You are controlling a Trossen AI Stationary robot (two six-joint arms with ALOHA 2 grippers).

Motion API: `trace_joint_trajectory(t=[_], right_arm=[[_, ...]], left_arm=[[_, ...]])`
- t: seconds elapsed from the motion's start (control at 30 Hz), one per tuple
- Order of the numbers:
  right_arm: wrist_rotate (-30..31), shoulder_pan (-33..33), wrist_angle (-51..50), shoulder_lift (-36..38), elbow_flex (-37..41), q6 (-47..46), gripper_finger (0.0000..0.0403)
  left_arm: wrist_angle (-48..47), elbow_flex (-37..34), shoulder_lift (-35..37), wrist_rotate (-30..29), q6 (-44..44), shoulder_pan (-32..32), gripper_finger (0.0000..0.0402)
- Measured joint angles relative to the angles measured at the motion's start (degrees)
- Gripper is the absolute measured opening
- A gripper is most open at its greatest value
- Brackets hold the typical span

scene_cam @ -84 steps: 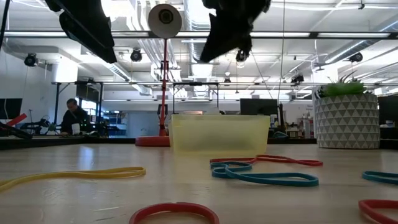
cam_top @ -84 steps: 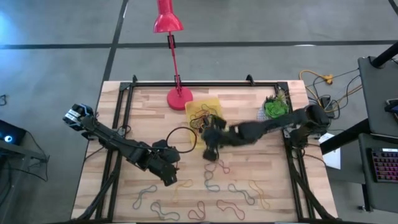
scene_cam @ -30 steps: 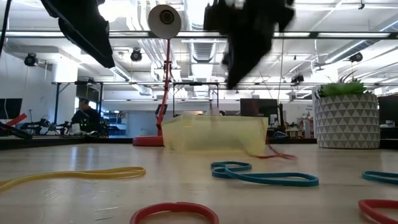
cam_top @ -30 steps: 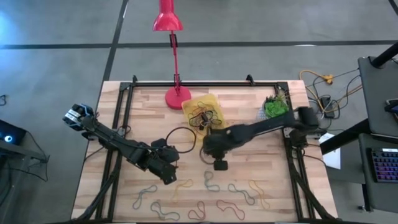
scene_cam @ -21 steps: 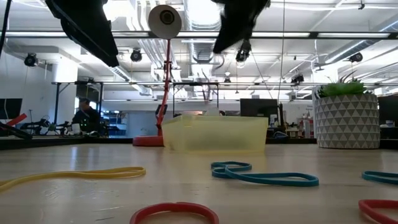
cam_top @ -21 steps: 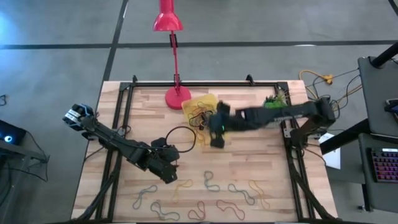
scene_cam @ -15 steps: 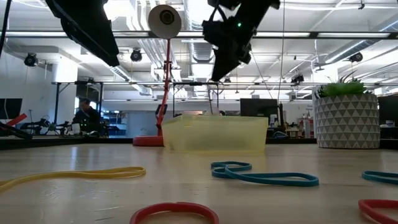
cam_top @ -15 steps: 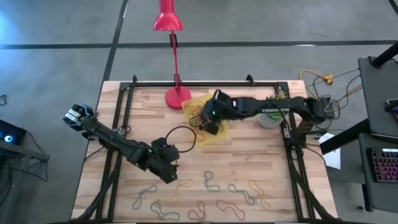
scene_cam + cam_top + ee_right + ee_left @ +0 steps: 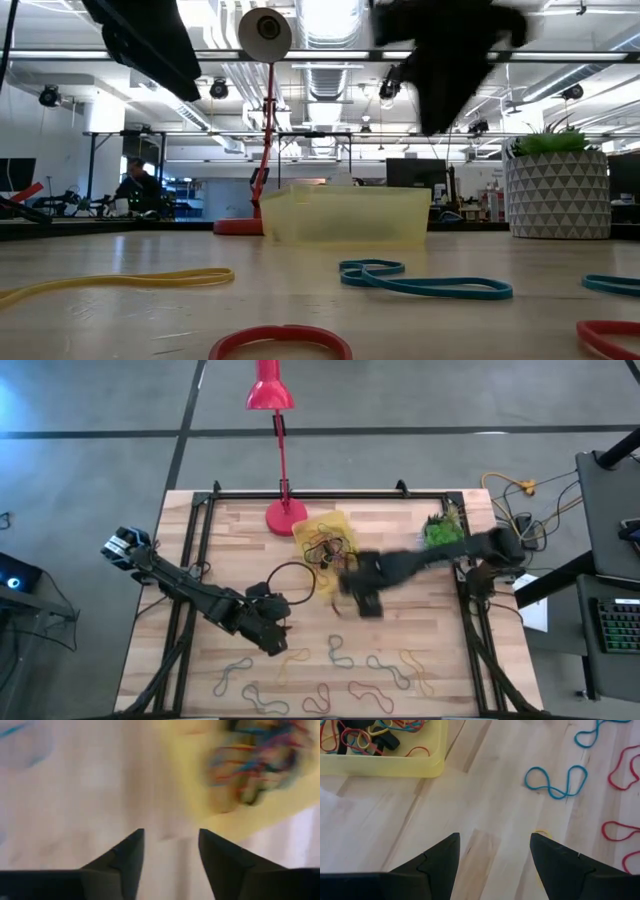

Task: Pick and place rubber bands into bin
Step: Put the blue rubber band into the yellow bin

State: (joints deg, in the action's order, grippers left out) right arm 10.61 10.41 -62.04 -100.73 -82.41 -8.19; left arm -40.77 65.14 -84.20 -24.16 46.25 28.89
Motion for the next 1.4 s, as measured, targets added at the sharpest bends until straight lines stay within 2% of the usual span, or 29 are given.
trace_joint_trajectory(t=[0.1,0.23,0.37,0.53,0.67,0.83,1.0,1.1,1.23,1.4], right_arm=[[-0.41,7.66,-1.19,1.99,2.14,-2.56,0.0201],[0.06,17.7,-1.18,4.04,5.06,-11.69,0.0211],[0.05,26.68,-0.26,4.39,6.93,-20.44,0.0212],[1.59,33.41,-0.15,3.03,7.09,-24.59,0.0212],[1.36,36.35,-0.13,2.21,7.49,-28.3,0.0212],[1.51,37.2,-0.42,1.92,7.96,-32.29,0.0212],[1.36,37.41,-0.52,1.95,7.96,-32.37,0.0211],[1.4,37.33,-0.55,1.95,7.98,-32.46,0.021],[1.92,37.55,-0.76,1.95,8.11,-34.3,0.021],[4.76,37.97,-0.63,1.95,8.91,-35.67,0.021]], left_arm=[[0.23,0.0,0.0,0.0,-0.03,0.03,0.0226],[3.96,-0.81,0.02,0.06,-2.97,0.04,0.0226],[17.01,-4.62,-0.39,4.4,-18.34,0.04,0.0226],[38.21,-9.2,-5.15,7.35,-38.36,-0.42,0.0226],[48.78,-8.98,-12.31,14.78,-45.71,-2.14,0.0226],[49.37,-3.9,-21.96,20.71,-54.5,-3.06,0.0226],[49.06,1.73,-27.89,22.58,-55.59,-4.91,0.0226],[47.58,4.02,-29.3,25.8,-54.61,-6.58,0.0224],[42.96,4.98,-29.88,35.61,-49.12,-9.16,0.0199],[41.01,4.18,-29.91,36.76,-52.16,-10.32,0.0152]])
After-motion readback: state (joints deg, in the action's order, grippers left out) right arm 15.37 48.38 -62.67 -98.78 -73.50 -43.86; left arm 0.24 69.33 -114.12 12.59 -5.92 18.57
